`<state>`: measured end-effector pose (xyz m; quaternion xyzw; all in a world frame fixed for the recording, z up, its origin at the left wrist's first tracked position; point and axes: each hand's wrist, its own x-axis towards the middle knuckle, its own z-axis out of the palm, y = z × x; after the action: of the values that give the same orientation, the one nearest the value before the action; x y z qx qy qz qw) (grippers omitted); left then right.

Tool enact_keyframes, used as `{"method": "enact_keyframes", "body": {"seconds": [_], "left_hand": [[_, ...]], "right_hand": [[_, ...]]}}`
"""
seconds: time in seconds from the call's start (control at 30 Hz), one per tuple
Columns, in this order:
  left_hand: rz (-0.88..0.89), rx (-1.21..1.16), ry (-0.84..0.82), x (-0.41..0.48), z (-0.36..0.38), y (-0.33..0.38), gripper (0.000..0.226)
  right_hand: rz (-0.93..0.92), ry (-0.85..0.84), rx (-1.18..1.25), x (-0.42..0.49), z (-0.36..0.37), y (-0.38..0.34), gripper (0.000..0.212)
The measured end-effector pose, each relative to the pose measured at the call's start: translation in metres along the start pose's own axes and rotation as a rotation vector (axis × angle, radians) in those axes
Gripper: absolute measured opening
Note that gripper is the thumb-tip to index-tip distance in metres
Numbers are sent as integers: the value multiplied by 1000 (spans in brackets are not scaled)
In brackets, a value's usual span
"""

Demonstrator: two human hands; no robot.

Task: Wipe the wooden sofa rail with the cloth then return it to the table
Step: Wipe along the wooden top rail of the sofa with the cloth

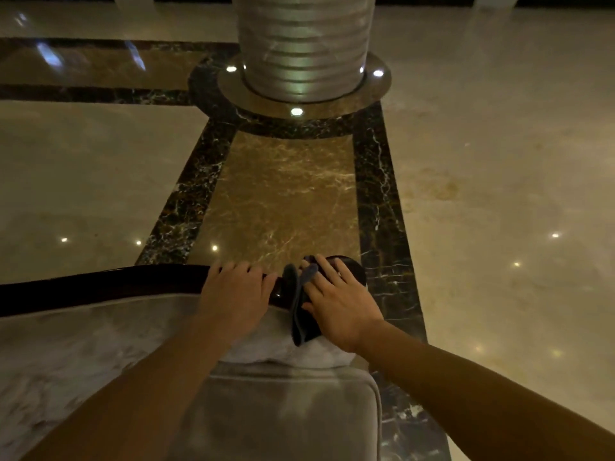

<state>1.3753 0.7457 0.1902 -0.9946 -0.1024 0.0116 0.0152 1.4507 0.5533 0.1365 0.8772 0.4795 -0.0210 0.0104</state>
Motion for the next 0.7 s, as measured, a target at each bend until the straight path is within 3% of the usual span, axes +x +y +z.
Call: {"method": "enact_keyframes", "body": {"seconds": [0.1,0.17,0.33,0.47,0.57,0.7], "left_hand": [[22,34,-4,8,10,18,59],[36,56,22,14,16,23,55],[173,158,-19,28,22,25,29],[170,225,-11,29,23,29,23],[103,116,-16,33,22,28,25],[200,333,-53,28,24,29,19]], "right_hand": [[81,42,82,13,1,11,63],[232,52,162,25,-2,23,66],[520,96,253,19,1,4,75],[415,139,237,18,1,-19,63],[360,121,234,24,-3,-18,60],[250,-3,152,25,-7,-21,54]]}}
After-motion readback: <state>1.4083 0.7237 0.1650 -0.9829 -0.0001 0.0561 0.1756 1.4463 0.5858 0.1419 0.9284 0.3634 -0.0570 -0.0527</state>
